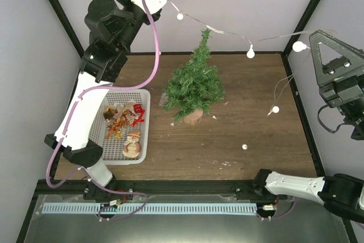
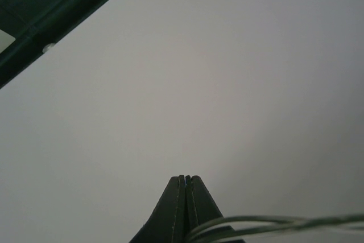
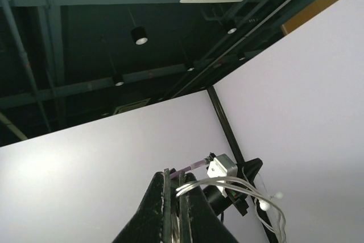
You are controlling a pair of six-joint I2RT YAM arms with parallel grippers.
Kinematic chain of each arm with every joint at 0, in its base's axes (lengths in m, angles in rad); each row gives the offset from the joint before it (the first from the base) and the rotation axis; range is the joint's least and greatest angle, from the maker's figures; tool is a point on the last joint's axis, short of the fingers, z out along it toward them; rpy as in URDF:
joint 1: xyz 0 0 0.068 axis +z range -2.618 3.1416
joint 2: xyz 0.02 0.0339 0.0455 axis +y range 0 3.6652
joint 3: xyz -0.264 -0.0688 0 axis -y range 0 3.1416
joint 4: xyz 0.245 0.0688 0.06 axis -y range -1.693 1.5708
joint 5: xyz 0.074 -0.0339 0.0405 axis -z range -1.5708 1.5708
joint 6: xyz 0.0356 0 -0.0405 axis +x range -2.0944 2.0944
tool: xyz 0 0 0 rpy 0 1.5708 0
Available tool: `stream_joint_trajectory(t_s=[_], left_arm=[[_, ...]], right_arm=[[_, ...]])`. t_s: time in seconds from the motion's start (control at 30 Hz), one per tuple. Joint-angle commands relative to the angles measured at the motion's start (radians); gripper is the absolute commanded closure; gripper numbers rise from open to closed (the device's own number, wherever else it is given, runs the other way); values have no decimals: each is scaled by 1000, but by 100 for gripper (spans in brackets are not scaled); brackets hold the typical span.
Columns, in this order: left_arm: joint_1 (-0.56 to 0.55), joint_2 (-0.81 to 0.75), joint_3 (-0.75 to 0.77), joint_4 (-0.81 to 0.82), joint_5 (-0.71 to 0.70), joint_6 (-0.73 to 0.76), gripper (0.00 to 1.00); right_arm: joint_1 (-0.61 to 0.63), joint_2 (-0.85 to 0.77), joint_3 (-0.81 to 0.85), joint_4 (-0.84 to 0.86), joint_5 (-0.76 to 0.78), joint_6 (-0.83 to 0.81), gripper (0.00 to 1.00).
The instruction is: Decorate the small christmas tree
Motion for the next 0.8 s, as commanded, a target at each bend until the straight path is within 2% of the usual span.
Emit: stream_joint_trajectory(t_s=[0.0, 0.43, 0.6, 0.67, 0.77], left_arm=[[-2, 19, 30, 27, -16, -41, 100], [-9, 4, -16, -2, 40, -155, 100], [-30, 27, -26, -29, 47, -142, 100], [-33, 56, -1, -43, 37, -161, 100], [-35, 135, 131, -114, 7, -190, 100]], right_arm=[[15, -28, -30, 5, 75, -24, 99], [47, -127, -103, -34, 228, -32, 99], [65, -159, -139, -47, 296, -33, 99], [72, -166, -154, -42, 313, -35, 99], [83, -176, -179, -32, 336, -38, 99]])
